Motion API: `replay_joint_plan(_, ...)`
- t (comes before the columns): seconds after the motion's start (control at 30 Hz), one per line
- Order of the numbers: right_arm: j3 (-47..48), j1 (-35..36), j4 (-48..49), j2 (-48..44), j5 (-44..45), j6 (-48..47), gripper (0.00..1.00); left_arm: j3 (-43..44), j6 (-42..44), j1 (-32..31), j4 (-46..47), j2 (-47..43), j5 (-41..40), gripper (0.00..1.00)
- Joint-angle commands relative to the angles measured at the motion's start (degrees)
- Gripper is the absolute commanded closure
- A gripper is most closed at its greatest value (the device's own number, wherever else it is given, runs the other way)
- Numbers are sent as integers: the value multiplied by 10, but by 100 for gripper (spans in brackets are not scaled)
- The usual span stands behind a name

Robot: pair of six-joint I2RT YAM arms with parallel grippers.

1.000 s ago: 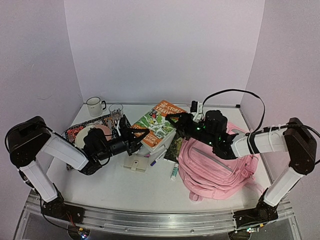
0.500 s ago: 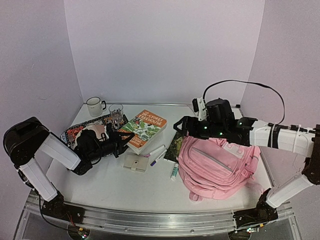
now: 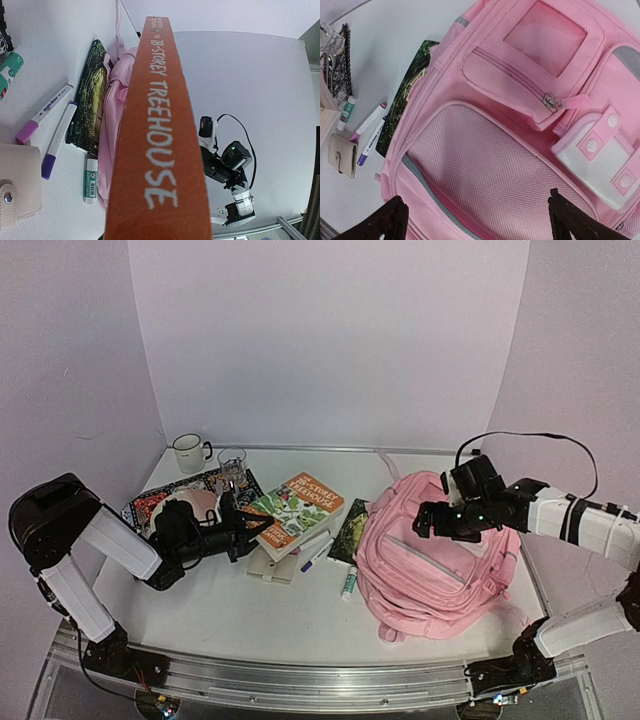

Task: Pack the student bag
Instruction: Pick up the largest pocket of the bag from the student bag.

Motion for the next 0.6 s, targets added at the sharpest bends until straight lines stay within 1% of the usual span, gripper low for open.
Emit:
replay_joint_plan(0.0,-47,-3,-49,0,29,36,2,0,21,4,52,4,35,100)
replay_joint_plan(0.13,-78,-23,-50,-12,41,67,2,-6,25,3,46,13,46,100)
replay_joint_plan(0.23,-87,-30,-35,6,33,67,2,-4,29,2,41,22,58,100)
replay_joint_plan(0.4,-76,-31,47,80,-27,38,2,5,32,-16,35,46,67,100)
replay_joint_plan(0.57,-19,-31,102,158,-55,-10,2,12,32,-41,33,66,65,100)
